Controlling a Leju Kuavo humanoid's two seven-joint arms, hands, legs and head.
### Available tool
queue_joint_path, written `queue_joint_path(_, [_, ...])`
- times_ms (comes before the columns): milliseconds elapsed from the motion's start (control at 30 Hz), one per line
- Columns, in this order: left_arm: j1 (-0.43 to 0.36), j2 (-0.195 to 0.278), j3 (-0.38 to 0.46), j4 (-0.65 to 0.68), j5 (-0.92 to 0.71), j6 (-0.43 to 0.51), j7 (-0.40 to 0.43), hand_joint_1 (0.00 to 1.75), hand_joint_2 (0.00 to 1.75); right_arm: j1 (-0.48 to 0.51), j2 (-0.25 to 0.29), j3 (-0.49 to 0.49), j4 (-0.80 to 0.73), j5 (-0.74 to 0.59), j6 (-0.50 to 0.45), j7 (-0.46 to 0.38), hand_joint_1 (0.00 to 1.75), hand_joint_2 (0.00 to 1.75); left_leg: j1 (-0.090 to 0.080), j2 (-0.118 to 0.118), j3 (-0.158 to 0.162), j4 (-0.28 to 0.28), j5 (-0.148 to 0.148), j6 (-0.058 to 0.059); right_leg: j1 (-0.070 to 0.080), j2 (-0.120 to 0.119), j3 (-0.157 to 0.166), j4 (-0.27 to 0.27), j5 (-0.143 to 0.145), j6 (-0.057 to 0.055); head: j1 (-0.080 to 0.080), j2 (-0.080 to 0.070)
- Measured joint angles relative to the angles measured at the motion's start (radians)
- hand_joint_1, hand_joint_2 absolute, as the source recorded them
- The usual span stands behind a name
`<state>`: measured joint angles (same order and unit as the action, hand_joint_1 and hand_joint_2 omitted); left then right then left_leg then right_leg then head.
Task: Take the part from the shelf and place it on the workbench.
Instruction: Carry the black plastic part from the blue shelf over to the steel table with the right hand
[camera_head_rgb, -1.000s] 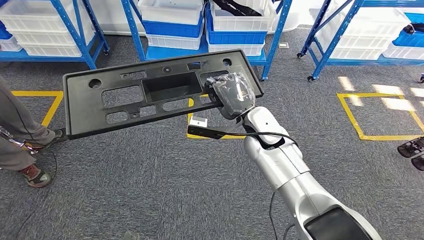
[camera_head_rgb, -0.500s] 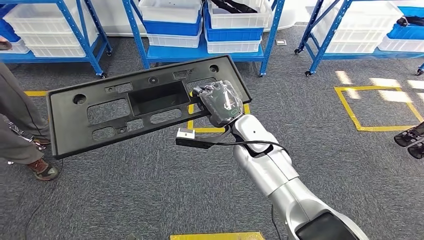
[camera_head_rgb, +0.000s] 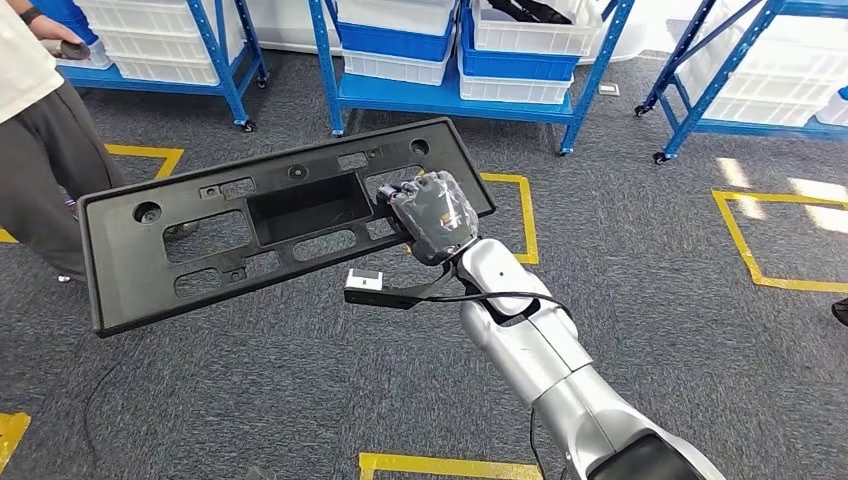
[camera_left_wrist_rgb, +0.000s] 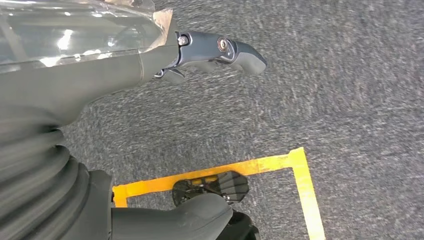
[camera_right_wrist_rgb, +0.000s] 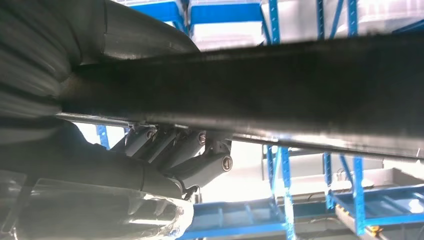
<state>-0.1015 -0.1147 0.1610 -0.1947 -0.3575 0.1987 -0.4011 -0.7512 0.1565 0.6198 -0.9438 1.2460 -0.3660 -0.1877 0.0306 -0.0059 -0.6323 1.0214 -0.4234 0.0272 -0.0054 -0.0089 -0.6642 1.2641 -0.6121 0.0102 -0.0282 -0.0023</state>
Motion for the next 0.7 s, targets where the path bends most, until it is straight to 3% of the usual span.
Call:
queue_joint_path(33, [0.001,0.0,0.0,0.0,0.0,0.0,0.0,0.0,1.75,0.003,-0.002,0.0,0.0,0.0,0.002,0.0,1.66,1.75,-0.001,-0.008,-0.003,0.0,0.002,0.001,0.0,0.003,-0.016,0.036,-0.008,0.003,0.0,0.0])
queue_joint_path(67, [0.002,0.0,0.0,0.0,0.0,0.0,0.0,0.0,1.75,0.006,-0.002,0.001,0.0,0.0,0.003,0.0,1.66,1.75,-0.002,-0.016,-0.005,0.0,0.005,0.001,-0.001,0.005,-0.012,0.03,0.001,0.008,0.001,0.0])
queue_joint_path(100, [0.003,0.0,0.0,0.0,0.0,0.0,0.0,0.0,1.75,0.008,-0.003,0.001,0.0,0.001,0.004,0.0,1.66,1.75,-0.002,-0.024,-0.006,0.0,0.007,-0.001,-0.002,0.006,0.011,-0.014,0.023,0.014,0.001,0.0])
queue_joint_path(167, [0.003,-0.001,0.0,0.0,0.0,0.0,0.0,0.0,1.75,0.009,-0.003,0.002,0.0,0.001,0.004,0.0,1.66,1.75,-0.003,-0.039,-0.007,0.001,0.012,-0.008,-0.005,0.018,0.083,-0.158,0.078,0.022,0.002,0.0])
queue_joint_path(233, [0.004,-0.002,0.0,0.0,-0.001,0.0,0.001,0.0,1.75,0.008,-0.002,0.002,0.0,0.001,0.004,-0.001,1.66,1.75,-0.006,-0.049,-0.01,0.001,0.017,-0.018,-0.004,0.029,0.121,-0.242,0.105,0.017,0.002,0.0])
queue_joint_path(333, [0.007,-0.001,0.0,0.0,-0.005,0.0,0.002,0.0,1.75,0.009,0.0,0.003,-0.001,0.003,0.004,-0.002,1.66,1.75,-0.004,-0.054,-0.017,-0.003,0.026,-0.036,-0.003,0.021,0.121,-0.25,0.117,-0.003,0.001,0.0])
queue_joint_path(400, [0.009,0.0,0.0,0.0,-0.009,0.0,0.003,0.0,1.75,0.01,0.0,0.003,-0.001,0.006,0.004,-0.001,1.66,1.75,-0.002,-0.034,-0.036,0.035,-0.004,-0.044,-0.01,0.012,0.12,-0.252,0.127,-0.018,-0.001,0.0])
queue_joint_path(500, [0.009,0.0,0.0,0.0,-0.018,-0.001,0.005,0.0,1.75,0.018,-0.002,0.002,-0.003,0.01,0.004,0.0,1.66,1.75,-0.001,-0.003,-0.115,0.222,-0.105,-0.054,-0.007,-0.004,0.114,-0.253,0.131,-0.029,-0.005,0.0])
queue_joint_path(533, [0.009,0.0,0.0,0.0,-0.019,-0.001,0.006,0.0,1.75,0.023,-0.004,0.002,-0.003,0.01,0.004,0.001,1.66,1.75,-0.001,-0.001,-0.133,0.269,-0.121,-0.056,-0.004,-0.011,0.112,-0.252,0.132,-0.03,-0.005,0.0])
queue_joint_path(567, [0.009,0.0,0.0,0.0,-0.02,-0.002,0.008,0.0,1.75,0.028,-0.005,0.002,-0.003,0.011,0.004,0.002,1.66,1.75,-0.001,0.001,-0.133,0.28,-0.118,-0.056,-0.002,-0.017,0.111,-0.252,0.132,-0.03,-0.005,0.0])
queue_joint_path(600, [0.009,0.0,0.0,0.0,-0.02,-0.003,0.009,0.0,1.75,0.032,-0.006,0.002,-0.003,0.013,0.004,0.003,1.66,1.75,-0.001,0.004,-0.113,0.25,-0.099,-0.053,0.0,-0.023,0.111,-0.252,0.132,-0.03,-0.005,0.0])
queue_joint_path(700, [0.005,0.004,0.0,0.0,-0.025,-0.004,0.012,0.0,1.75,0.035,-0.009,-0.001,-0.012,0.02,0.006,0.006,1.66,1.75,-0.008,0.03,-0.001,0.057,-0.028,-0.035,0.008,-0.035,0.109,-0.251,0.132,-0.029,-0.004,0.0])
